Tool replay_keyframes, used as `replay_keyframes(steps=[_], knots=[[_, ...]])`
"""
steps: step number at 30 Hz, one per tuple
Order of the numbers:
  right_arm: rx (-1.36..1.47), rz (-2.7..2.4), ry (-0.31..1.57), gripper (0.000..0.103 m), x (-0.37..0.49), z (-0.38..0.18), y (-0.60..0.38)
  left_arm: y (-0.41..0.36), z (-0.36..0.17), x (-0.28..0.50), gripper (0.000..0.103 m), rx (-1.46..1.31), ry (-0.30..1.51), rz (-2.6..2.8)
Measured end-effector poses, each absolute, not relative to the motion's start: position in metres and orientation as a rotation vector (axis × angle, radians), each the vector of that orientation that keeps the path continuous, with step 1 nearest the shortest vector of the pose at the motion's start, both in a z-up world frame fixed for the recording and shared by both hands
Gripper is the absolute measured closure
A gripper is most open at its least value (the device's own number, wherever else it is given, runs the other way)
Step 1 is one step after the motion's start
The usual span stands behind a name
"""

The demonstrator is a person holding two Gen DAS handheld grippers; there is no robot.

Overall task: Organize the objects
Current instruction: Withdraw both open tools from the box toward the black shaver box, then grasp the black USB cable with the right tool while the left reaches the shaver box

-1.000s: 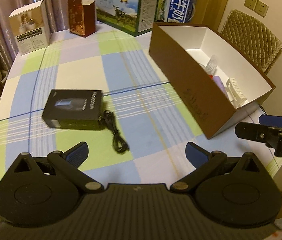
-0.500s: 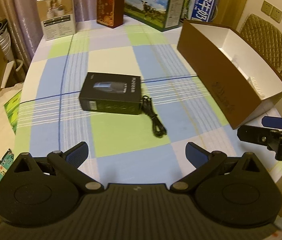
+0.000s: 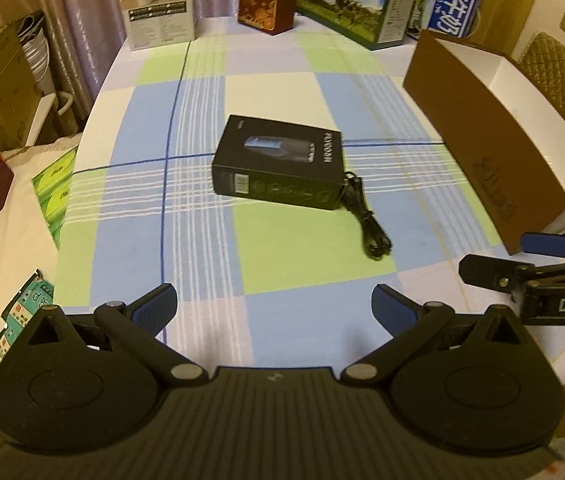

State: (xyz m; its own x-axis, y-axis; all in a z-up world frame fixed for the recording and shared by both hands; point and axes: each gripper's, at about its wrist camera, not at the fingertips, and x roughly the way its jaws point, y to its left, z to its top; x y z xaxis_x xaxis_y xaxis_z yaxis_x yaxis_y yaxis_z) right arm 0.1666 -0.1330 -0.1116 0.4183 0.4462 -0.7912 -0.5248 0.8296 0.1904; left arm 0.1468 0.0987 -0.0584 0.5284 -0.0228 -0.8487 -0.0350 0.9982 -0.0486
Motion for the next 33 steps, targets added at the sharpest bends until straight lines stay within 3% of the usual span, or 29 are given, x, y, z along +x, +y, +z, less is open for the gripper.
replay_keyframes(steps=[7,12,14,22,27,28,29,33], knots=[[-0.146,0.614,0.960,0.004,0.179,-0.130,-0.109,0.111,-0.069,0.158,0.001,-0.069,1.036,0.045],[-0.163,0.626,0.958,0.023,0.193,-0.140,-0.095,0.118,-0.077,0.168,0.001,-0.074,1.054,0.069],[-0.168,0.630,0.962,0.034,0.199,-0.145,-0.090,0.120,-0.080,0.172,0.001,-0.076,1.063,0.076],[-0.196,0.657,0.976,0.056,0.217,-0.165,-0.071,0.124,-0.091,0.190,0.001,-0.083,1.089,0.084],[-0.212,0.681,0.974,0.063,0.225,-0.175,-0.064,0.125,-0.093,0.202,0.001,-0.079,1.096,0.085],[-0.223,0.682,0.961,0.070,0.225,-0.176,-0.064,0.125,-0.094,0.204,0.001,-0.078,1.096,0.083],[-0.254,0.678,0.943,0.084,0.225,-0.177,-0.063,0.124,-0.094,0.207,0.001,-0.076,1.096,0.080],[-0.264,0.644,0.932,0.087,0.236,-0.179,-0.070,0.121,-0.093,0.218,0.001,-0.072,1.093,0.067]])
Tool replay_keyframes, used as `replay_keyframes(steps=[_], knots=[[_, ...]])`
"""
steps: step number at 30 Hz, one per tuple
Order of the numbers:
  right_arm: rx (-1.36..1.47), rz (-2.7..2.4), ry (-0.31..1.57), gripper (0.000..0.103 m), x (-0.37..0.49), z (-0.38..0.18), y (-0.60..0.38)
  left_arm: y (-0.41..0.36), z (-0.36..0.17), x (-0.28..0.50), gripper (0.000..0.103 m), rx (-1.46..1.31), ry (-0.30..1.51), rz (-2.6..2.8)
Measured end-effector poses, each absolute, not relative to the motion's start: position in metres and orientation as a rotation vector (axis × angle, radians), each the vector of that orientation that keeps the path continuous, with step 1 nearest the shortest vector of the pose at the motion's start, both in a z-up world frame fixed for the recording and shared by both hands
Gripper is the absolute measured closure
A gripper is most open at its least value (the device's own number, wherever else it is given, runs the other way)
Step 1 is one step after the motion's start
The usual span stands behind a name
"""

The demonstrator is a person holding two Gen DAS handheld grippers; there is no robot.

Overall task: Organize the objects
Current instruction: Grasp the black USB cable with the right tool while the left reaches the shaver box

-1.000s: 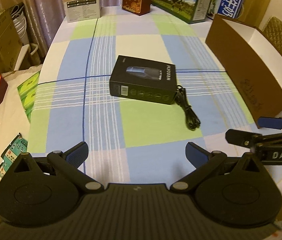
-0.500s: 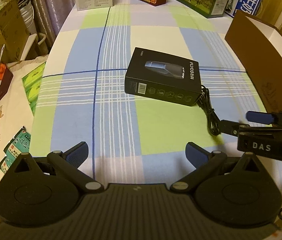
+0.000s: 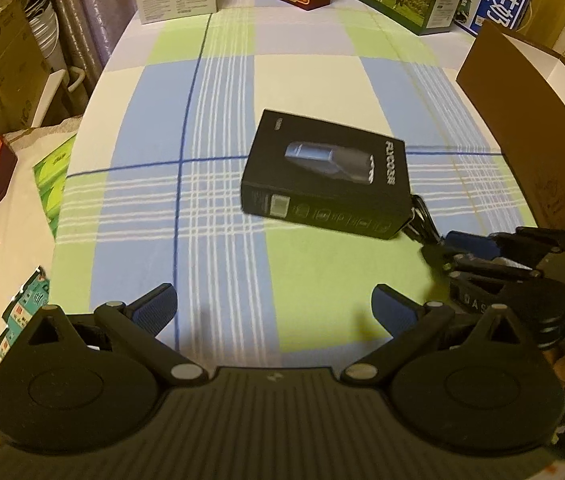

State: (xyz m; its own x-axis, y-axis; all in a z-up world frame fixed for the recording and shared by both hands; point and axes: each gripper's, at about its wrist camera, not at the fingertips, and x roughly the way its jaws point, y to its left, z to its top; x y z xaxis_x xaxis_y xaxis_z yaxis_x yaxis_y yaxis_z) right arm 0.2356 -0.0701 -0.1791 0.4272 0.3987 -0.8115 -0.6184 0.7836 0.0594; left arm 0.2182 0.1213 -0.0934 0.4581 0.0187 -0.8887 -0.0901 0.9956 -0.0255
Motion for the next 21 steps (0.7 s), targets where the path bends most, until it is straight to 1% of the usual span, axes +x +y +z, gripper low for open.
replay_keyframes(steps=[9,13,21], knots=[[-0.208,0.508,0.945,0.087,0.264,-0.175,-0.106,0.096,-0.088,0.261,0.001,-0.047,1.057,0.026],[-0.176,0.494,0.950,0.087,0.269,-0.173,-0.115,0.077,-0.086,0.280,0.001,0.010,1.026,-0.008],[-0.151,0.498,0.950,0.087,0.272,-0.173,-0.121,0.051,-0.112,0.307,0.002,0.155,1.030,-0.033]])
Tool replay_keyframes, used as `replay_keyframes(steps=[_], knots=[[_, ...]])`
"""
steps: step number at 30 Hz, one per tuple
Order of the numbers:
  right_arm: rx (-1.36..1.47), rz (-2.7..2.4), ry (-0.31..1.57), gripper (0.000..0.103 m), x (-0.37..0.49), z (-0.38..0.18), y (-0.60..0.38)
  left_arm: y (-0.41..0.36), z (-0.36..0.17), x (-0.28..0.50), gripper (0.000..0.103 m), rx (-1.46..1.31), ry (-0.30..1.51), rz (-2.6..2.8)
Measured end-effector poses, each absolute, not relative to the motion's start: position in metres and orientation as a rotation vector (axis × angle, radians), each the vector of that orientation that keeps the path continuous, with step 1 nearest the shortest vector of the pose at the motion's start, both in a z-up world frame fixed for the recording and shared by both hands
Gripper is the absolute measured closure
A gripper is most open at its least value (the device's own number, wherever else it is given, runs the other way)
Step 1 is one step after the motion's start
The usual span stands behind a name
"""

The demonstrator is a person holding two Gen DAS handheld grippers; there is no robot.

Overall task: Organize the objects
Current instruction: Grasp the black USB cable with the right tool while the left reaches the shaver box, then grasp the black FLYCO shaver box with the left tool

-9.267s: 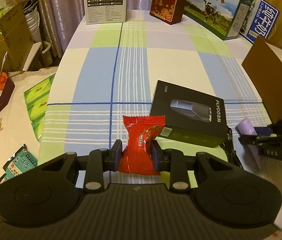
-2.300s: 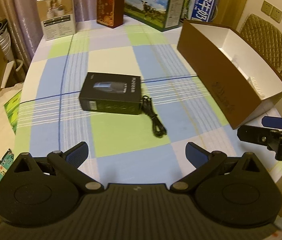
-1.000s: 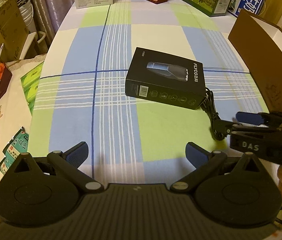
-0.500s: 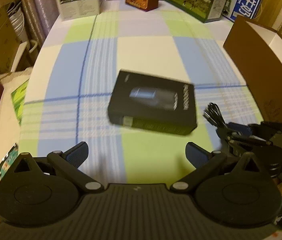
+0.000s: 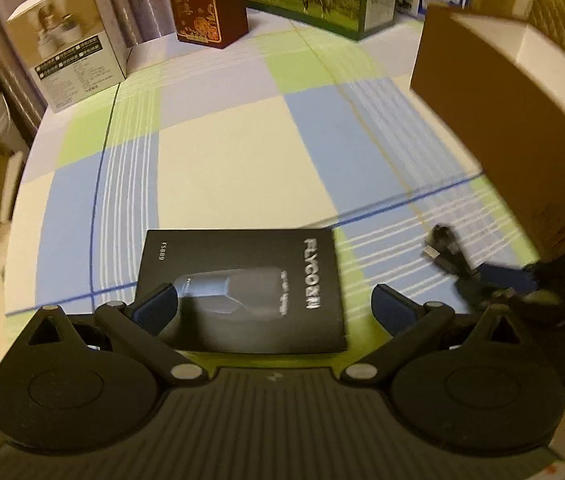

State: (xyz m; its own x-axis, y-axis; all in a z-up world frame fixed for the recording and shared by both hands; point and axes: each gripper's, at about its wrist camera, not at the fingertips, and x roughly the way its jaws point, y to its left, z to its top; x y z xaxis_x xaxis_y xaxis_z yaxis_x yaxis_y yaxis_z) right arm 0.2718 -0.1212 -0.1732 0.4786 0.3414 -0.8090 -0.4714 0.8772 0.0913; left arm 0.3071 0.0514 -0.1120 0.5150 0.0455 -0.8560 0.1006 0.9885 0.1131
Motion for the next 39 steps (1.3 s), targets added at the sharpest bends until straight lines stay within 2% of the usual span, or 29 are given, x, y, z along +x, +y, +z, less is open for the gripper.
replay_keyframes(steps=[17,24,31,36,39], knots=[[-0.170,0.489,0.937,0.087,0.278,-0.175,-0.114,0.171,-0.123,0.267,0.003,-0.052,1.097,0.170],[-0.160,0.473,0.938,0.087,0.289,-0.176,-0.110,0.170,-0.110,0.286,0.001,-0.287,1.072,0.128],[-0.160,0.458,0.930,0.087,0.296,-0.177,-0.110,0.161,-0.125,0.324,0.001,-0.306,1.114,0.242],[-0.182,0.465,0.914,0.087,0.294,-0.178,-0.109,0.164,-0.134,0.324,0.002,-0.303,1.128,0.251],[-0.196,0.473,0.910,0.087,0.293,-0.178,-0.109,0.167,-0.136,0.316,0.008,-0.272,1.120,0.232]])
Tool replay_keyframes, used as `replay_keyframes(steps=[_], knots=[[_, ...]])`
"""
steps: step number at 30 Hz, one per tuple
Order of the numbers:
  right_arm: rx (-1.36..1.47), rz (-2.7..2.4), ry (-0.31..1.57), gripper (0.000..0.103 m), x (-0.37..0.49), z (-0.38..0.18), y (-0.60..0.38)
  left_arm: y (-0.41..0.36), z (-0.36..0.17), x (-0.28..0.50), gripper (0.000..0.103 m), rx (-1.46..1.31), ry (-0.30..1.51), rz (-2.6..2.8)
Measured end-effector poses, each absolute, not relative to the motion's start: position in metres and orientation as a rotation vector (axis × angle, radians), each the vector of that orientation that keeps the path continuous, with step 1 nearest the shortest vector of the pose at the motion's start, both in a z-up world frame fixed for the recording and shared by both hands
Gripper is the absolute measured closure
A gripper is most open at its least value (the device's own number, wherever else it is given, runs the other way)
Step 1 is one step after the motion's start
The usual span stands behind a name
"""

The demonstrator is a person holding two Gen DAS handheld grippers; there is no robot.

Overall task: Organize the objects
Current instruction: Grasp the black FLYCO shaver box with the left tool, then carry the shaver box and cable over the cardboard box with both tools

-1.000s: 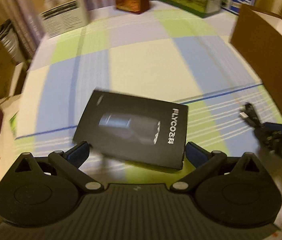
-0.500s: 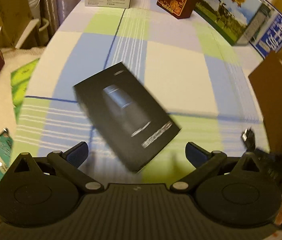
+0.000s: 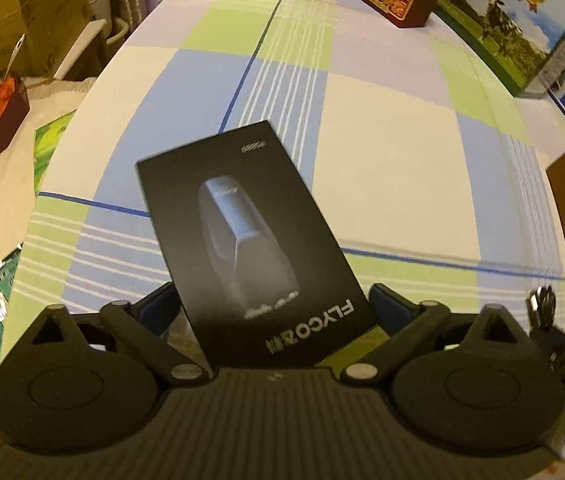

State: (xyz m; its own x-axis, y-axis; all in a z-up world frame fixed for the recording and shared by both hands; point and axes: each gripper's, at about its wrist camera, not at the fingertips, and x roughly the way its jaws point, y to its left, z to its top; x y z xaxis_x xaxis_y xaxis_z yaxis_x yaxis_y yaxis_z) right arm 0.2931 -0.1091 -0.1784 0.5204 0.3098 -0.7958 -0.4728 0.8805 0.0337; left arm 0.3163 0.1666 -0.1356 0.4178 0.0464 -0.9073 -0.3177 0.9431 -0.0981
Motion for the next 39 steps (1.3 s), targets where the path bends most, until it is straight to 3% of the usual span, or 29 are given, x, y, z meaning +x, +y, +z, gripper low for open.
replay_keyframes(steps=[9,39], knots=[[-0.229,0.512,0.910,0.087,0.274,-0.179,-0.114,0.168,-0.127,0.284,0.023,-0.178,1.092,0.165],[-0.230,0.656,1.018,0.087,0.170,-0.166,-0.186,0.095,-0.120,0.138,0.022,-0.013,1.191,-0.097]])
